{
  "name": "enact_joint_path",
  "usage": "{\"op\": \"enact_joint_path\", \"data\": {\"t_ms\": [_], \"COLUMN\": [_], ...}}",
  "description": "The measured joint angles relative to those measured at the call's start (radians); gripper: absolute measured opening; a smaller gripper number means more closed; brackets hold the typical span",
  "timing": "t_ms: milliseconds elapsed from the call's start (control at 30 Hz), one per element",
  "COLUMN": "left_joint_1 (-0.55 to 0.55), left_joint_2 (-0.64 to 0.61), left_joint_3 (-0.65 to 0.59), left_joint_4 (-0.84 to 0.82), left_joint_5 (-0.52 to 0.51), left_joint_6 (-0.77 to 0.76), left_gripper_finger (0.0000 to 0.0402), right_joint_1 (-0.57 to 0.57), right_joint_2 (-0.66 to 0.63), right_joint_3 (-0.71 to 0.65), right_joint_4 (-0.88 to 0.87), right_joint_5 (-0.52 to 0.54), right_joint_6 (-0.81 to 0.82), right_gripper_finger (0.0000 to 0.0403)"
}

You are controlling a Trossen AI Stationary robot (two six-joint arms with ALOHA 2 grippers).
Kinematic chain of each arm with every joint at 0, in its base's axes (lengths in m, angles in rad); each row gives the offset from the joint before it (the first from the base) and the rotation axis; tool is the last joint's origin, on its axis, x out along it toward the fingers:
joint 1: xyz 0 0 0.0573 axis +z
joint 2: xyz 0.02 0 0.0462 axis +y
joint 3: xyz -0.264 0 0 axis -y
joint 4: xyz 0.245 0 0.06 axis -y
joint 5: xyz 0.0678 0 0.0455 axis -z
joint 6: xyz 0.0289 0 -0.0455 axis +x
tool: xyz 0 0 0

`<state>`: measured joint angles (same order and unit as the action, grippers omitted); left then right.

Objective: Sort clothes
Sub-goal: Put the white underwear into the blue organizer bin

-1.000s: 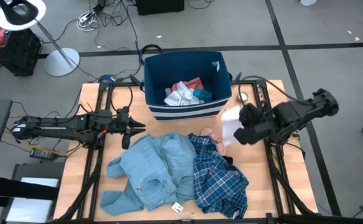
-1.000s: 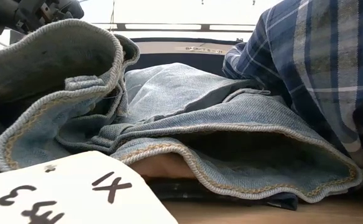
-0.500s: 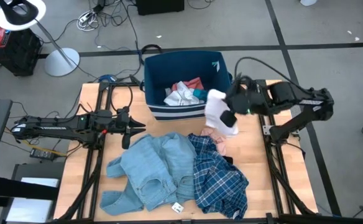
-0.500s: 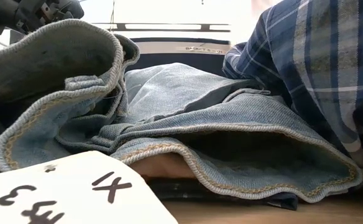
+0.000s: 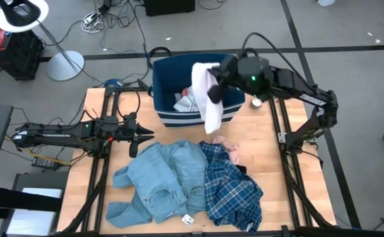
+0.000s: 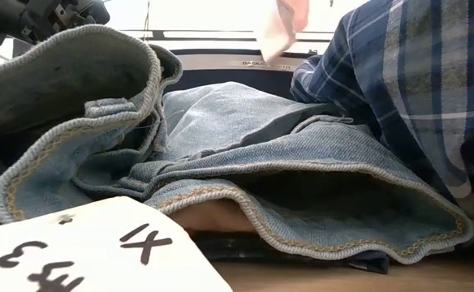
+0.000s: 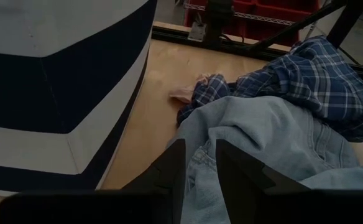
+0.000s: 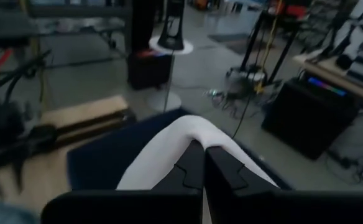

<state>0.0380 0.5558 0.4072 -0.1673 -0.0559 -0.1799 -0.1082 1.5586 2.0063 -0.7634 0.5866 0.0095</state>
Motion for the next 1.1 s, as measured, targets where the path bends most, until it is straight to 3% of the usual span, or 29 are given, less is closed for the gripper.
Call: {"op": "enact_joint_path", "data": {"t_ms": [333, 633, 1100], "left_joint_1": [0.0, 0.0, 0.0], "left_joint_2": [0.0, -0.001, 0.0], "left_joint_3": [0.0, 0.0, 0.0], "left_joint_4": [0.0, 0.0, -0.003], "left_joint_5": [-0.001, -0.001, -0.001], "left_joint_6": [0.007, 0.019, 0.019], "left_gripper_finger": [0.0095, 0.0095, 0.0095], "right_joint_1": [-0.147, -0.227, -0.267], "right_joint_2": [0.065, 0.108, 0.239], "right_joint_3": [0.013, 0.01, 0.01], "right_joint_4": [0.111, 0.093, -0.228], "right_joint_5": [-0.029, -0.131, -0.419], "right_joint_6": [-0.064, 0.019, 0.184], "right_gripper_finger": [0.0001, 0.0008, 0.0037]}}
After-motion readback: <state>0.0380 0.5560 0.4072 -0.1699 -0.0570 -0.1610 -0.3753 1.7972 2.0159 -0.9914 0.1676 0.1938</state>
